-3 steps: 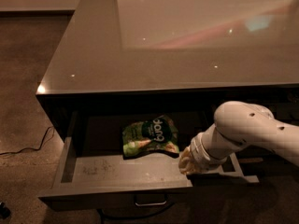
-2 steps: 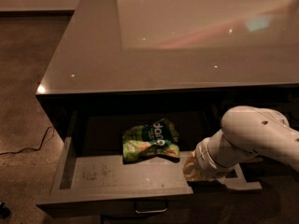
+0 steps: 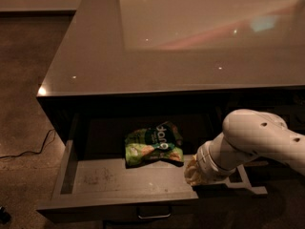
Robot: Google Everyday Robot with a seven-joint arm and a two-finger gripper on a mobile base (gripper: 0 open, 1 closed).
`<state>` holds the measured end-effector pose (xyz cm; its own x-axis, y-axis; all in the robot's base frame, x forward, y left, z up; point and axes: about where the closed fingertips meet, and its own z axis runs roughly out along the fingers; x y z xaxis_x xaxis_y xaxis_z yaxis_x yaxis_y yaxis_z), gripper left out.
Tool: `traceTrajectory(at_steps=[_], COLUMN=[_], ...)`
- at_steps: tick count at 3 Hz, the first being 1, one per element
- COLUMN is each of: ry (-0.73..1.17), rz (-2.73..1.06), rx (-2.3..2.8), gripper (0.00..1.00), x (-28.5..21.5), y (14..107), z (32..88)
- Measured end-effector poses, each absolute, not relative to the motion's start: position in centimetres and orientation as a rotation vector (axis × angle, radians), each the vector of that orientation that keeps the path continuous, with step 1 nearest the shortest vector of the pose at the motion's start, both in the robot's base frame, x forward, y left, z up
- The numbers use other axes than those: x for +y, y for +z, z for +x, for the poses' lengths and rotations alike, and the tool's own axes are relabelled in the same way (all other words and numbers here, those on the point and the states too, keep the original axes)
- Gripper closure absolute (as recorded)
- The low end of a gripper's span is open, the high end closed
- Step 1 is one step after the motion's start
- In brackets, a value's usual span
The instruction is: Open top drawer
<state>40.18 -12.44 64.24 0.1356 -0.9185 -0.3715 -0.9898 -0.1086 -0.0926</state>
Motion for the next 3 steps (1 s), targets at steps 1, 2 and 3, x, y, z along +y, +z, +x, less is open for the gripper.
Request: traceTrajectory(at_steps=[1,2,3], ry=[0.357,0.392,0.412], rz=[-2.118,-2.118,-2.116], rx=[1.869,1.898,1.917], gripper=[1.00,0.81,0.58], x=[-12.35,-12.38,-12.43], y=[63.15,62.71,62.45], z=[39.55,39.23,39.19])
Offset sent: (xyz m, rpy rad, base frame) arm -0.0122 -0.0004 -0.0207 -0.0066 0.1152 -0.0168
